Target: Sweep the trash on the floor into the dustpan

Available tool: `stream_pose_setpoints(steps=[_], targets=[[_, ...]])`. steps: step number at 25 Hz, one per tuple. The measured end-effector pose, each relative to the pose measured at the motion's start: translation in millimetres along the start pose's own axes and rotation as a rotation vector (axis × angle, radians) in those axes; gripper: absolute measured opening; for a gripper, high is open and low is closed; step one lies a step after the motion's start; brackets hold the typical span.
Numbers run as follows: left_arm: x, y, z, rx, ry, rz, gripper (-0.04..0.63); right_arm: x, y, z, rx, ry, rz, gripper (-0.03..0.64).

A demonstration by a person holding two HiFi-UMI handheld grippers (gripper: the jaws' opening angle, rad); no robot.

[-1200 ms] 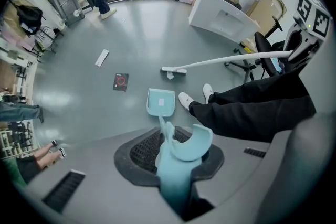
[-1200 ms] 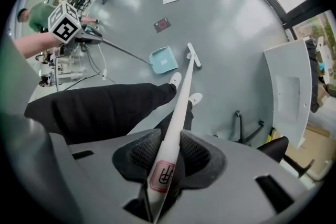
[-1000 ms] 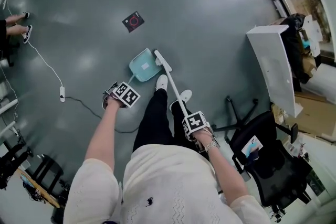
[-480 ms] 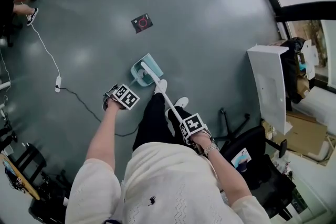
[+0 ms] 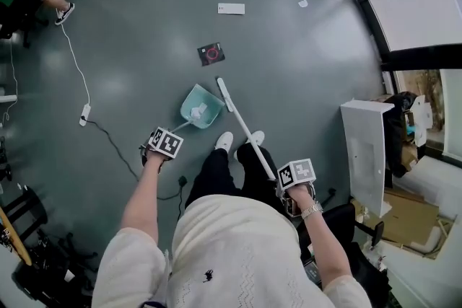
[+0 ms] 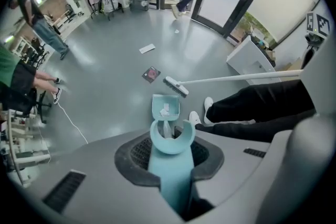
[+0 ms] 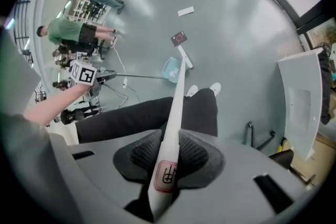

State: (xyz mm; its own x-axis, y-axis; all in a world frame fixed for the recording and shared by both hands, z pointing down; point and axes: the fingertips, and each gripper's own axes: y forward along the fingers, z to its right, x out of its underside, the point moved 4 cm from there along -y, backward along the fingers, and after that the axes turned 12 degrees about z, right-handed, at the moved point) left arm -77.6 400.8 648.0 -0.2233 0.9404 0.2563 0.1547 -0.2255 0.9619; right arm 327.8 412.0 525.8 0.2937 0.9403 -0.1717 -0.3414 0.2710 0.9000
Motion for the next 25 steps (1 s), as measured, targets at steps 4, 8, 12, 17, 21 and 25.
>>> stream_pose_setpoints(steps=[4,8,12,17,21,25], targets=[[-18,-10,-47,-0.038,-0.007,0.009,0.091,-62,-11,12,-0.042,0.080,0.093,0.112],[-57,-22,-97,-0.048,0.106,-0.024,0.091,-136,-22,34,-0.030,0.099,0.154,0.112],[-107,-33,-146,-0.033,0.217,-0.052,0.091,-207,-28,57,0.030,0.081,0.181,0.113],[-174,-29,-205,-0.033,0.330,-0.077,0.091,-284,-33,67,0.018,0.191,0.209,0.112],[-205,-16,-250,-0.001,0.386,-0.075,0.091,-306,-28,56,0.027,0.305,0.218,0.112],[-232,4,-306,0.048,0.451,-0.067,0.091,-326,-15,26,0.085,0.388,0.213,0.112]])
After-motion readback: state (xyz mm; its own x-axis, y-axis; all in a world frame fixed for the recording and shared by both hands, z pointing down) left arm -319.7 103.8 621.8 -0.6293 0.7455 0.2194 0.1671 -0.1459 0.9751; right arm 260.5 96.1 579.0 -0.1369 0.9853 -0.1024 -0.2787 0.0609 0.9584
